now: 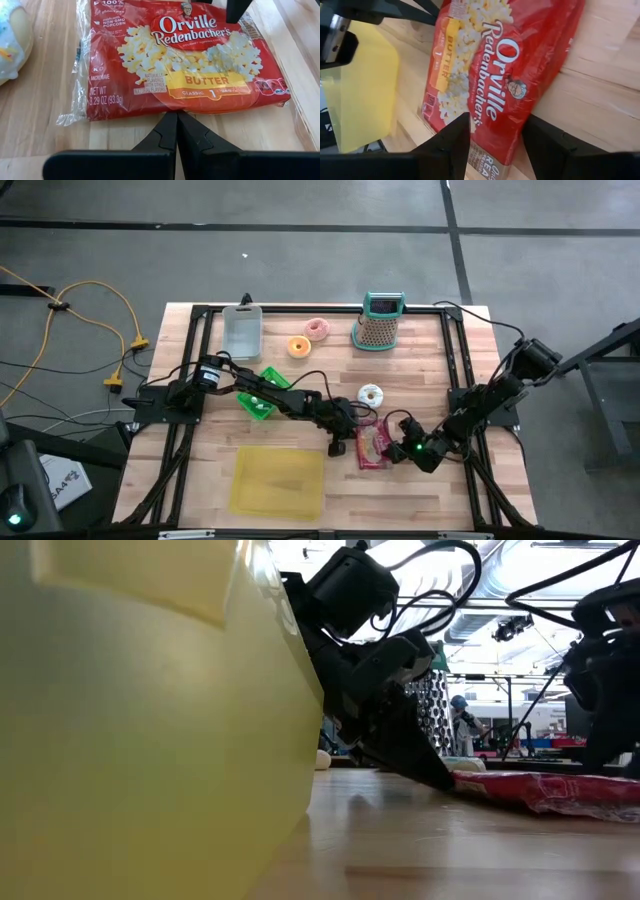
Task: Pick & Place Food Item
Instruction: Put the red bag into the yellow bin
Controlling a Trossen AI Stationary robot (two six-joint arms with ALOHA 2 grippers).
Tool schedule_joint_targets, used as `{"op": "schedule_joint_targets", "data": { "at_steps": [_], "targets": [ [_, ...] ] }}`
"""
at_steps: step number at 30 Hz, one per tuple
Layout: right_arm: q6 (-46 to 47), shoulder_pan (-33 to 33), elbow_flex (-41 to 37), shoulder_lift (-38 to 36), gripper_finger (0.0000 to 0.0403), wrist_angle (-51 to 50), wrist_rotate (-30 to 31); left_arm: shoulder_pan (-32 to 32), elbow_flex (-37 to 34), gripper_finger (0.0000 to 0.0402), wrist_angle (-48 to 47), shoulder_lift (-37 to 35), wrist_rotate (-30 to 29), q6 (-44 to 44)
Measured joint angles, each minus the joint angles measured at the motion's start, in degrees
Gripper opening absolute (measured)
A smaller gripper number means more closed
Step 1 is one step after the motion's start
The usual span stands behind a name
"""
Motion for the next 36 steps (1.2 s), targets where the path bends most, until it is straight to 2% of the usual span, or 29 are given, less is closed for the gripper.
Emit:
{"op": "schedule_joint_targets", "data": {
  "at_steps": [15,27,33,36],
  "targets": [
    [-3.4,0.0,0.0,0.0,0.016,4.0,2.7,0.0,0.0,0.0,-1.2,0.0,0.2,-0.3],
    [-5.1,0.0,0.0,-0.1,0.0124,5.1,3.9,0.0,0.0,0.0,-1.2,0.0,0.1,-0.3],
    [-5.1,-0.8,0.0,-0.1,0.0131,5.0,4.0,0.0,0.0,0.0,-1.2,0.0,0.1,-0.3],
    [-5.1,-2.2,0.0,-0.1,0.0136,4.6,1.8,0.0,0.0,0.0,-1.2,0.0,0.1,-0.3]
  ]
}}
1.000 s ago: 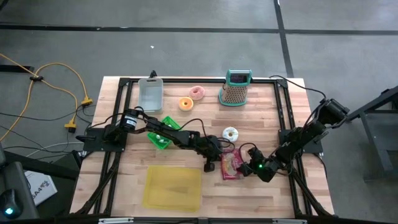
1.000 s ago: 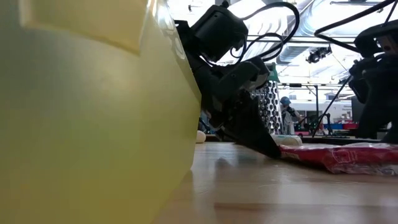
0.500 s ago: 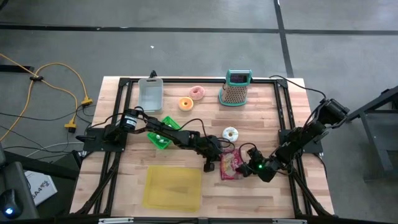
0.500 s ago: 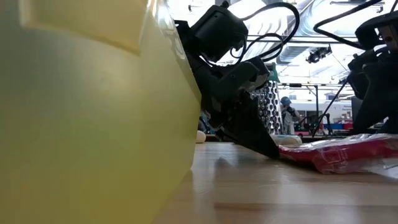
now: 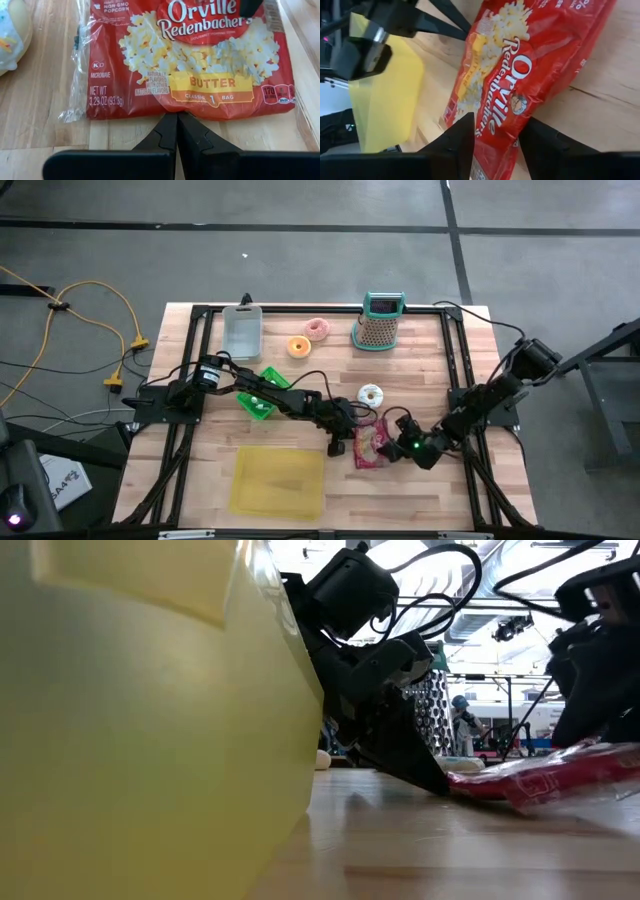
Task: Pick & Place Food Item
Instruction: Put the red bag into the yellow bin
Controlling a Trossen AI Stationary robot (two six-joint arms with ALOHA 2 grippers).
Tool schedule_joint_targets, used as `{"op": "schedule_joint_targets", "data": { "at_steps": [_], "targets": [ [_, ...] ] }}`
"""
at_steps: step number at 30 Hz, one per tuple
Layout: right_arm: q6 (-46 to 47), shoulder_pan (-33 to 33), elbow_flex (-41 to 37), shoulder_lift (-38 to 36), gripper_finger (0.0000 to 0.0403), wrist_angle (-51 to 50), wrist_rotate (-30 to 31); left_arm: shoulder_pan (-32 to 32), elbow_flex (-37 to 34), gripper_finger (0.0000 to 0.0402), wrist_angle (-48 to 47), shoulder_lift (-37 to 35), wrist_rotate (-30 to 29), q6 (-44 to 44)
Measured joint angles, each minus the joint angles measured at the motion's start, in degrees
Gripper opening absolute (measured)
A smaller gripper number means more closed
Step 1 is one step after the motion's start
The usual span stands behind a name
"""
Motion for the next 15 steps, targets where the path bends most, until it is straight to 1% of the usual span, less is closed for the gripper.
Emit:
{"op": "schedule_joint_targets", "data": {
  "at_steps": [2,4,11,15],
  "targets": [
    [-0.3,-1.1,0.0,0.0,0.0137,-0.7,-2.6,0.0,0.0,0.0,0.0,0.0,0.0,0.0],
    [-1.4,-2.1,0.0,0.0,0.0137,-1.1,-3.8,0.0,0.0,0.0,0.0,0.0,0.0,0.0],
    [-7.4,-4.4,0.0,0.0,0.0137,4.0,-5.2,0.0,0.0,0.0,-0.1,0.0,0.0,0.0],
    [-8.8,-4.9,0.0,0.0,0.0137,5.6,-5.0,0.0,0.0,0.0,-0.1,0.0,0.0,0.0]
  ]
}}
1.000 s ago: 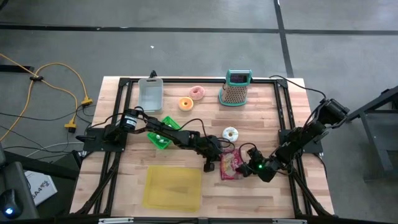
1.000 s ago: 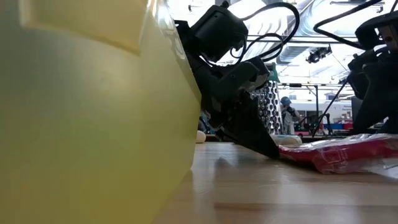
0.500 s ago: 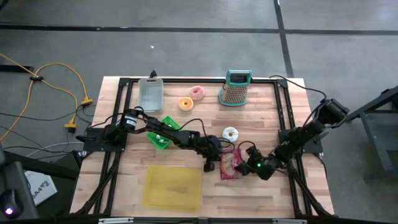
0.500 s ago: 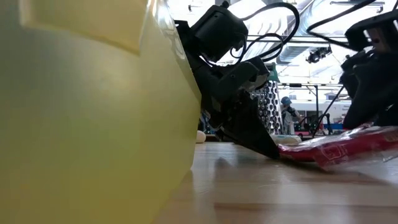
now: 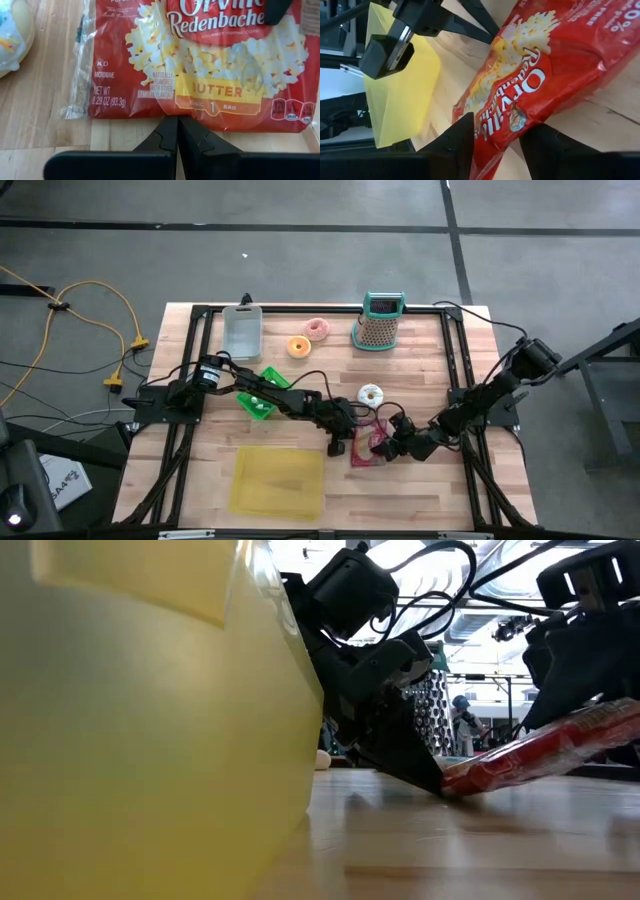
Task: Pick & Place Food Item
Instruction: Put the red bag into the yellow bin
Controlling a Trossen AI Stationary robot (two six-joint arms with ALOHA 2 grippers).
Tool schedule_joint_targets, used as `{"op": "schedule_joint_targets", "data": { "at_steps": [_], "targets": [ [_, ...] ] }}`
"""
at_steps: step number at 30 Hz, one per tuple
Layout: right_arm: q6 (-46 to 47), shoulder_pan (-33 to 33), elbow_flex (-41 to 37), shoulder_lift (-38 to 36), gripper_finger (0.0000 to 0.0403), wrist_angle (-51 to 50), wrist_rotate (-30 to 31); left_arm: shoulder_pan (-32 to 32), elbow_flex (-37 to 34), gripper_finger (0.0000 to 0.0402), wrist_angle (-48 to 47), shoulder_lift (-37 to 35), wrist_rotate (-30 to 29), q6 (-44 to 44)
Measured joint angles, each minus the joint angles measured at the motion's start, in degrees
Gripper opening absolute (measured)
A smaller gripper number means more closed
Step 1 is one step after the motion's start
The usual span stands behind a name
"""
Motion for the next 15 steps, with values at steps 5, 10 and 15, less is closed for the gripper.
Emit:
{"op": "schedule_joint_targets", "data": {
  "at_steps": [5,10,15],
  "targets": [
    [0.1,0.0,0.0,0.0,0.0137,-0.3,-0.4,0.0,0.0,0.0,0.0,0.0,0.0,0.0],
    [0.3,0.0,0.0,0.0,0.0116,-0.4,-1.3,0.0,0.0,0.0001,0.1,0.0,0.0,0.0],
    [0.3,0.0,0.0,0.0,0.0074,-0.6,-2.4,0.0,0.0,0.0001,0.1,0.0,0.0,0.0]
  ]
}}
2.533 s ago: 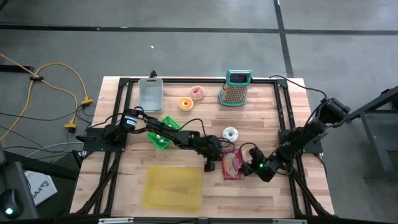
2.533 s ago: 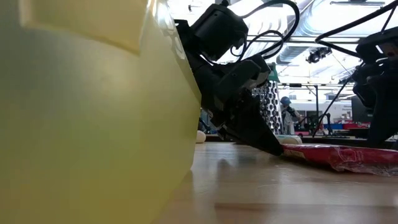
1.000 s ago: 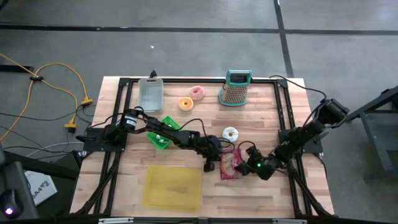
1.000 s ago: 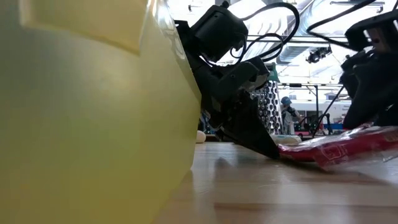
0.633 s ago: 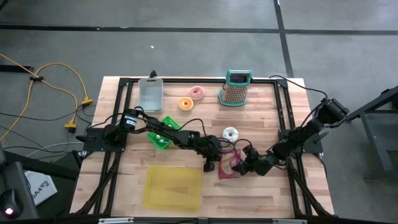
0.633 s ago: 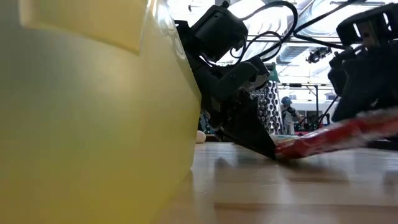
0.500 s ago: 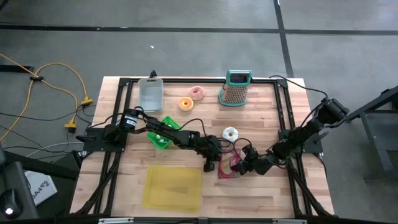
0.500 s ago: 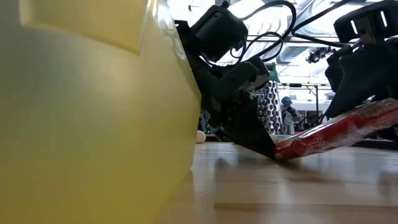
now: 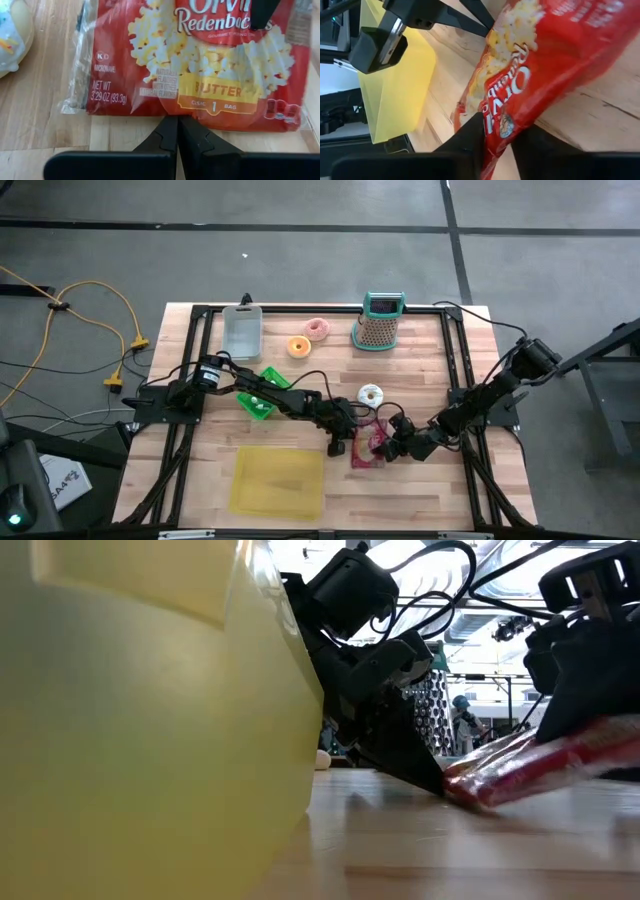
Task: Pick & Place Food Item
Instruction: Put the red bag into the yellow bin
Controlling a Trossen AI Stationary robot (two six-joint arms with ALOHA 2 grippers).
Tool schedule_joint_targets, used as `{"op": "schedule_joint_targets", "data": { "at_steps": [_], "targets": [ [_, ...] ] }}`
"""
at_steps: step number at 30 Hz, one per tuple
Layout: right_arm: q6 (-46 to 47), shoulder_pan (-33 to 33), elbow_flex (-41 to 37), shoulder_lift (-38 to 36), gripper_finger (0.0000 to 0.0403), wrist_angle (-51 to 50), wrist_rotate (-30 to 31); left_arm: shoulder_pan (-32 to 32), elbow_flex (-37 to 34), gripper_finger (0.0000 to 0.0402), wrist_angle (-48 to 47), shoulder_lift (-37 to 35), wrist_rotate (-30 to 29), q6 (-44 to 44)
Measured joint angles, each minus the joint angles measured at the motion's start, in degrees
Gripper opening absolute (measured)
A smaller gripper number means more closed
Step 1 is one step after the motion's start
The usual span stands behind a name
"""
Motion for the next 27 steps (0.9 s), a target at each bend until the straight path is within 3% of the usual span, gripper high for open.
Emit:
{"op": "schedule_joint_targets", "data": {
  "at_steps": [9,17,27],
  "targets": [
    [-0.4,0.0,0.0,0.0,0.001,0.0,-1.1,0.2,0.0,0.0001,0.0,0.0,0.1,0.2],
    [-0.2,1.9,0.0,0.0,0.0007,0.1,-1.2,1.1,0.0,0.0001,-0.5,-0.7,3.3,0.6],
    [1.1,5.6,0.0,-0.6,0.0006,0.6,2.1,2.7,0.0,0.0001,-1.3,-4.3,2.7,1.3]
  ]
}}
